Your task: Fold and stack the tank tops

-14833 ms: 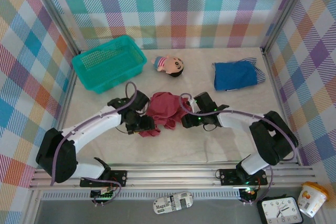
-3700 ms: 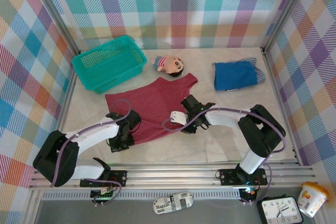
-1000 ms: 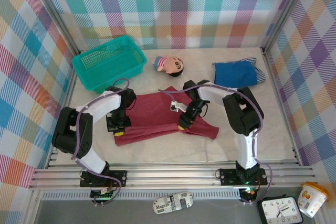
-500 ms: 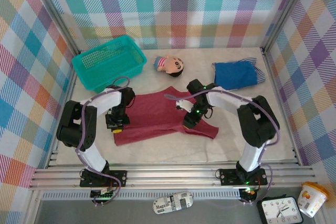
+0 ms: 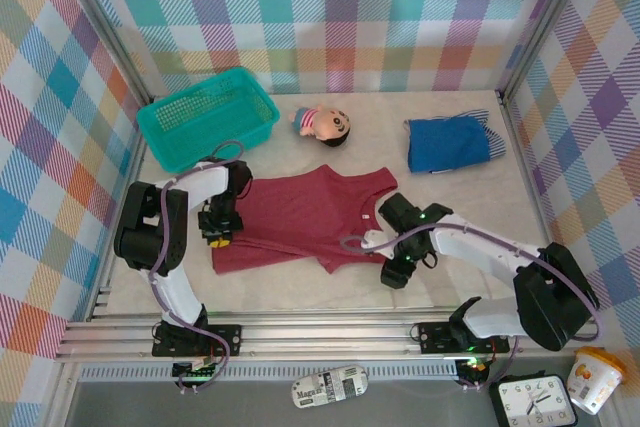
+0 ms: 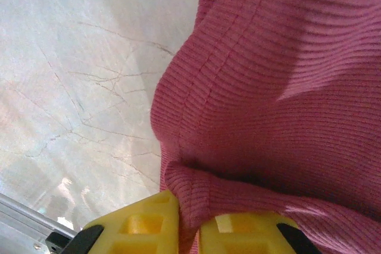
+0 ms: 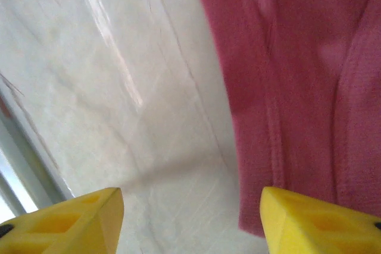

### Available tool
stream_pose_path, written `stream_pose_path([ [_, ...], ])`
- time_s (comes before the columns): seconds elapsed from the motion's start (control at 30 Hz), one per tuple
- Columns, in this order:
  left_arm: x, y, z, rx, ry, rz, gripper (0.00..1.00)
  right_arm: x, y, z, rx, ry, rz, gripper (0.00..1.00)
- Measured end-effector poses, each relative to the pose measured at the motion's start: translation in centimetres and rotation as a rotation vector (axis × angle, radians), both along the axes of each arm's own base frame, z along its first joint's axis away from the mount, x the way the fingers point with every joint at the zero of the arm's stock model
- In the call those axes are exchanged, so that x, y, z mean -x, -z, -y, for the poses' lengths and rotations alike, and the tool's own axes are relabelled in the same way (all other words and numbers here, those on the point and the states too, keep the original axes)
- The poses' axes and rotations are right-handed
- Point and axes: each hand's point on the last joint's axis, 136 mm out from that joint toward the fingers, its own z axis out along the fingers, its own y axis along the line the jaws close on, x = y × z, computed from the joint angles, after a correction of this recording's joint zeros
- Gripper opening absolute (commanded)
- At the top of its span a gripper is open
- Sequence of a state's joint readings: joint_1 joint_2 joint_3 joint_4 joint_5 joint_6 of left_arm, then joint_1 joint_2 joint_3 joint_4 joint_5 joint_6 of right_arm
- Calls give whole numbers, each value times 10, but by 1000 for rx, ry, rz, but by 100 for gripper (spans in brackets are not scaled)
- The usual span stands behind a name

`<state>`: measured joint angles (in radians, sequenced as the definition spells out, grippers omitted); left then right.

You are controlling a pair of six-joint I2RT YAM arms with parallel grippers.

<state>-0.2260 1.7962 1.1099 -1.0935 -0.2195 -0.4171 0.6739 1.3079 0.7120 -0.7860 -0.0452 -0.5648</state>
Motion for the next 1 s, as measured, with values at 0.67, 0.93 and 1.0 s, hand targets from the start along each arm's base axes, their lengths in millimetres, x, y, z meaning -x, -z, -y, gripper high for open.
stream_pose_path([
  [0.67,1,1,3,27,35,-12,14,-24,23,16,174,16,65,12],
  [0.93,3,-3,4,40,40,-8,13,-44,-7,8,71,116,33,7],
  [1.0,3,-3,3,41,46,-10,13,-53,-18,4,30,150,10,7],
])
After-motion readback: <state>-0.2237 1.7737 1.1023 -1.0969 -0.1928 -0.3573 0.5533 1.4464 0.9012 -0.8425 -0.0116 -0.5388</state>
